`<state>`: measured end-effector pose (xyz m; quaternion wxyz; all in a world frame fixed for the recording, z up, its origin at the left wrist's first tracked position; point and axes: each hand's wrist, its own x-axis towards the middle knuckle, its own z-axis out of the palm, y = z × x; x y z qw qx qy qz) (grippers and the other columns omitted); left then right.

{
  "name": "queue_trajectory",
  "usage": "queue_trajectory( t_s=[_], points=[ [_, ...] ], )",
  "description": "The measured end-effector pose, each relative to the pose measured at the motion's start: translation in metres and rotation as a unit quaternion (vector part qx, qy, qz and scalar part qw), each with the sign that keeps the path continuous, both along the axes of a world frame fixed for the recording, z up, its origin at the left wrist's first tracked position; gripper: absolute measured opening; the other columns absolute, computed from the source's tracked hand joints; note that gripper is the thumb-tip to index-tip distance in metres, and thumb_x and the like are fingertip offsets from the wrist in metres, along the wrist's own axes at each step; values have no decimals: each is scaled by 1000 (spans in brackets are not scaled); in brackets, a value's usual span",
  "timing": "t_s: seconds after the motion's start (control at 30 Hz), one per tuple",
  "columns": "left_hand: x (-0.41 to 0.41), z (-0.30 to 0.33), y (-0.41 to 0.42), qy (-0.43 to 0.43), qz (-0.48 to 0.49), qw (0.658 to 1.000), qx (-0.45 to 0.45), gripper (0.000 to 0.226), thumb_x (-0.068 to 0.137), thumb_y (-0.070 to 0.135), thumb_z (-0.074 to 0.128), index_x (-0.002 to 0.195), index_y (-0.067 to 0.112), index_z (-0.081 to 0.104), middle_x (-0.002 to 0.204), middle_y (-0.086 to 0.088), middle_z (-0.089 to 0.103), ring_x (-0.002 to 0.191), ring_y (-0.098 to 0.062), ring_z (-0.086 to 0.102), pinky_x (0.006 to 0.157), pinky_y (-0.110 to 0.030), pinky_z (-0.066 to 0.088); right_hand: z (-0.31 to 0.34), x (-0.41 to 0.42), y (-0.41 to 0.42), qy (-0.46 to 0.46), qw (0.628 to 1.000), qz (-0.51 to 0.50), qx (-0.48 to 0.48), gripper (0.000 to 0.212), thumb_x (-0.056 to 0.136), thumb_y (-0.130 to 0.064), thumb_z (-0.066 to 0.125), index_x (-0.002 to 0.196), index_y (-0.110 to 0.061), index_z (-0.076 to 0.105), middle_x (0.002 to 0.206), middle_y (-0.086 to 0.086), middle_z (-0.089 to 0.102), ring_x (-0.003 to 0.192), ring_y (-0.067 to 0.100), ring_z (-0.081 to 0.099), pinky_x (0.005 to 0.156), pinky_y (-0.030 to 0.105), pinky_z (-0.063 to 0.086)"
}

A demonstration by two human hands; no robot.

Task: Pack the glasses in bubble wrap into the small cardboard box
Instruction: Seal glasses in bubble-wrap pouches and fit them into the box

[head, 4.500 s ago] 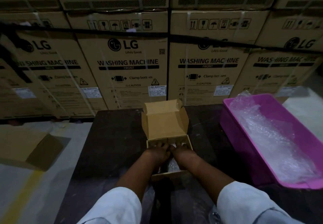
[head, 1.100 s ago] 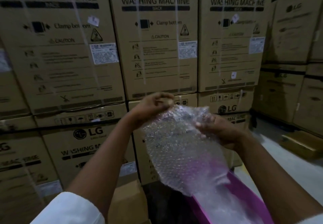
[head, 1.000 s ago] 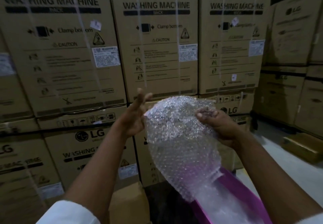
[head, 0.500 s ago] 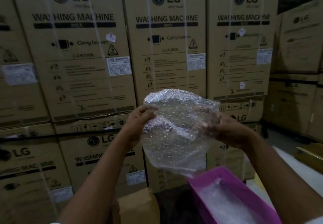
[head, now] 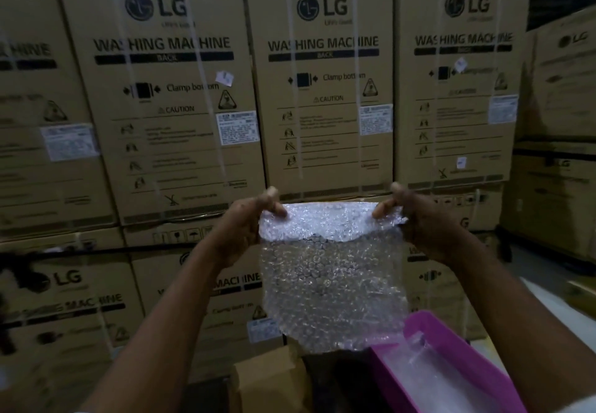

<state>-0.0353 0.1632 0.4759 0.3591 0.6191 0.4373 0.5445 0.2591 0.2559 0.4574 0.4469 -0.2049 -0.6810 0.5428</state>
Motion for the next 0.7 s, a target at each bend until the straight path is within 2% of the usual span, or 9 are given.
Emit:
queue_trajectory(
  t_s=[0.03,0.1,0.17,0.23,0.33,0.43,0.47,0.6,0.7],
  points=[
    [-1,0,-2,32,17,999,-5,23,81,27,68,93,8,62,93,-6,67,79,-18,62,65,-32,54,1,-3,-1,-40,998,-35,35,35,78,-42,72,88,-9,68,95,11,68,81,25,63,66,32,53],
    [-4,0,-3,46,31,998,-8,41,73,12,73,111,13,57,95,-11,68,82,-22,65,65,-31,56,5,-10,-4,-70,992,-72,74,36,72,-20,77,105,-17,64,105,12,66,84,23,67,66,30,58],
    [-9,-1,-5,5,42,999,6,59,73,4,72,125,23,51,94,-13,69,84,-24,66,65,-34,55,6,-13,-5,-26,995,-79,59,60,73,-1,74,124,-27,55,109,23,62,89,24,68,71,31,59],
    [-13,-1,-6,-36,63,997,15,66,74,5,73,133,23,48,102,-18,70,91,-27,68,72,-40,55,10,-15,-9,44,996,-67,30,73,69,1,73,133,-24,48,107,24,64,96,28,66,77,34,59],
    [-13,0,-12,-53,84,995,16,41,83,6,68,123,7,57,104,-12,73,93,-25,70,70,-38,58,12,-15,-12,104,993,32,-38,78,60,-13,83,130,-16,50,108,9,71,108,30,64,81,41,58],
    [-14,2,-17,-63,96,993,11,20,90,8,62,109,7,65,95,-5,73,83,-21,69,67,-35,58,8,-18,-16,55,991,89,-89,95,48,-28,92,130,-14,47,113,11,69,106,32,65,79,46,58],
    [-14,2,-19,-65,93,994,5,15,91,9,60,106,9,66,92,-3,72,77,-18,68,64,-34,58,7,-19,-16,44,991,83,-97,90,51,-26,91,128,-12,48,112,13,69,103,31,67,80,46,58],
    [-15,4,-25,-44,87,995,-22,14,92,16,59,105,11,63,93,-7,63,68,-15,58,58,-30,53,11,-26,-22,53,994,28,-87,42,73,-10,67,113,-5,55,106,13,64,91,21,66,85,39,54],
    [-14,5,-30,-52,76,996,-20,23,90,13,60,112,5,60,99,-12,64,68,-14,61,58,-30,53,14,-23,-23,49,995,47,-79,50,68,-17,78,113,-10,56,111,13,63,94,24,66,82,45,55]
  ],
)
